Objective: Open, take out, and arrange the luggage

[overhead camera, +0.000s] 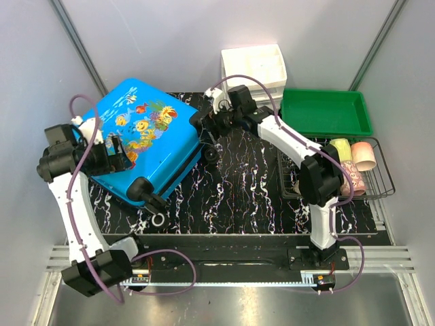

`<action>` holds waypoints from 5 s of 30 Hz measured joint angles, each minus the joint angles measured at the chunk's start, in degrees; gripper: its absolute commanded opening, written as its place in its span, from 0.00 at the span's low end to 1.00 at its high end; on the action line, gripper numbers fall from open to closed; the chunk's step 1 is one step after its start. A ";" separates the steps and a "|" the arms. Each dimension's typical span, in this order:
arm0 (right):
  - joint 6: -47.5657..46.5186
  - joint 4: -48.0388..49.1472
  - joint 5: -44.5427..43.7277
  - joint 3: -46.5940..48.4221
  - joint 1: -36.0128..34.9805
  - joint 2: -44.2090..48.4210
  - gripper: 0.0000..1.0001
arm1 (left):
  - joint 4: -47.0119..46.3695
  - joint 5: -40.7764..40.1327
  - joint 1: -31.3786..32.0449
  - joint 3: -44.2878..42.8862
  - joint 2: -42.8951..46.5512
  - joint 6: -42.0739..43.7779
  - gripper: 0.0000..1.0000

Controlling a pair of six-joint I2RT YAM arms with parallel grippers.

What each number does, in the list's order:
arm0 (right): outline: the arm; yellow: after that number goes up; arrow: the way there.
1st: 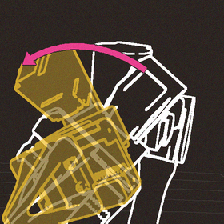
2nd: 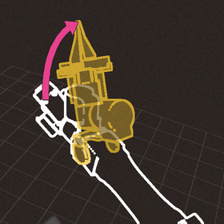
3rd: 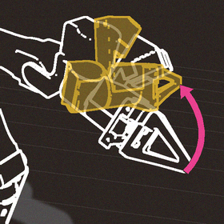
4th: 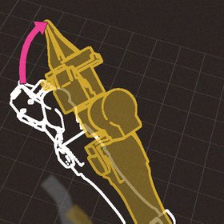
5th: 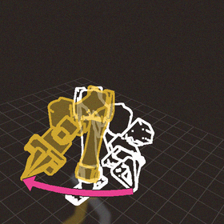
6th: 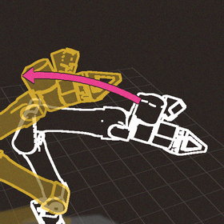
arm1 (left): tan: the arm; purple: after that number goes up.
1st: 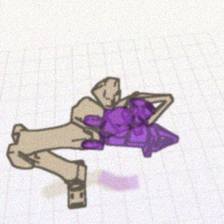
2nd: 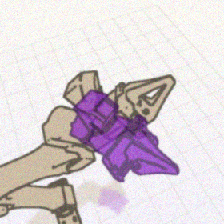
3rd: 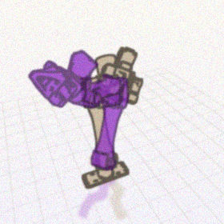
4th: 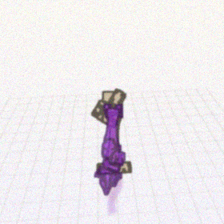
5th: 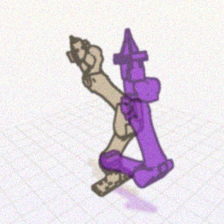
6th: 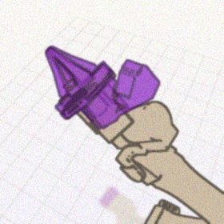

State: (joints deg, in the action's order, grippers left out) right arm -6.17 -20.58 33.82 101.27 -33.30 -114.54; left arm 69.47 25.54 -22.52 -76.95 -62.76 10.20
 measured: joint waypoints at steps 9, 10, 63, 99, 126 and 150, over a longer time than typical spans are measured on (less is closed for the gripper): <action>-6.69 -7.19 -8.17 6.05 -1.81 -5.20 0.66 | 0.52 0.13 -10.71 3.72 1.73 -2.75 0.99; -7.48 -8.26 -9.35 6.95 -1.92 -5.84 0.35 | 0.39 -0.15 -11.02 3.98 0.37 -2.82 0.99; -0.52 19.80 -6.14 -56.68 0.81 37.31 0.47 | 1.22 13.90 -10.03 -11.52 -17.86 14.01 0.98; 17.99 46.86 -19.08 -60.74 -2.86 27.91 0.13 | -1.55 10.95 -10.05 -11.80 -25.16 9.29 0.91; 16.41 41.31 -4.85 -57.18 10.03 25.42 0.64 | 7.37 9.29 -0.46 4.63 1.11 21.24 0.99; 2.84 34.18 -4.63 -47.98 0.37 23.91 0.56 | 2.75 -5.62 4.22 9.46 -4.44 14.80 0.97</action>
State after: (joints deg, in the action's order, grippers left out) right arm -3.33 13.61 29.19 53.30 -32.93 -90.63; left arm 72.23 19.92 -18.31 -67.48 -67.20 24.99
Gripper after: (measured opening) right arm 0.564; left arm 0.988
